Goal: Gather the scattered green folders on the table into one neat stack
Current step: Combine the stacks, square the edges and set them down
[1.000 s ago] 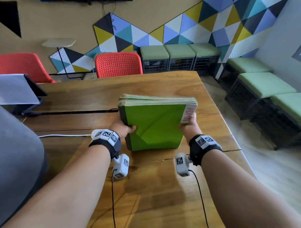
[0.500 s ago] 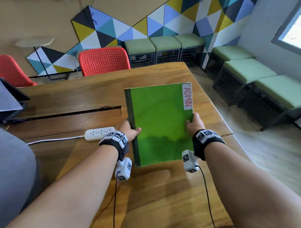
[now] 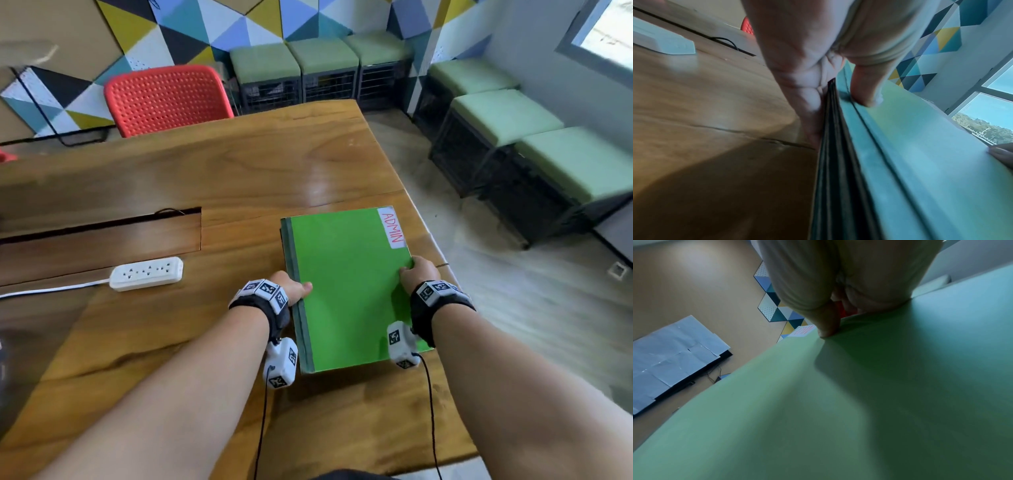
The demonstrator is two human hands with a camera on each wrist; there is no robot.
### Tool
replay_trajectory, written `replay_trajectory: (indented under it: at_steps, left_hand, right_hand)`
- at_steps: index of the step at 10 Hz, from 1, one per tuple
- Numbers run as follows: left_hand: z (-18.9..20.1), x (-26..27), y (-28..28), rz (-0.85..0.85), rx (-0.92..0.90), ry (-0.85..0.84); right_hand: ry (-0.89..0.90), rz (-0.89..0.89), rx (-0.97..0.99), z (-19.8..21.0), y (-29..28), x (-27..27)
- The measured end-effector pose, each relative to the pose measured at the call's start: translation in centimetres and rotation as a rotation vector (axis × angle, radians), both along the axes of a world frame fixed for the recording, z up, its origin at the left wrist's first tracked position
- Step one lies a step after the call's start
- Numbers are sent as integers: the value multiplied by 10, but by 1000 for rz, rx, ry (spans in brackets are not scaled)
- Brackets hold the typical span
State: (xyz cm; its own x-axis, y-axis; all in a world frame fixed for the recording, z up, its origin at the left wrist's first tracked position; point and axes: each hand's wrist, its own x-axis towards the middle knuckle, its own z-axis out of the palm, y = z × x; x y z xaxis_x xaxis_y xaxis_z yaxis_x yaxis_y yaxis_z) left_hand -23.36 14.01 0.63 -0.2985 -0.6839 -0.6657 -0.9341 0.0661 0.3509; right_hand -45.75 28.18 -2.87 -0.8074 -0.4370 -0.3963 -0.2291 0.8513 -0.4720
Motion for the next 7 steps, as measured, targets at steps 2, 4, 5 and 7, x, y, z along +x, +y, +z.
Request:
replay_trajectory:
  at_steps: [2,4,5,7]
  left_hand:
    - [-11,-43,19,-11,-2,-101]
    - [-13,-64,27,-104,-50,-262]
    - [-14,-66,27,-119,-47,-274]
    - [3,-70,18,-19,20,-192]
  right_hand:
    - [-3,71,60,-9,8,-45]
    - [-42,183,99,-19,5,-54]
    - [-66,189,128,-19,4,-54]
    - [-2,150,209,-11,-6,-46]
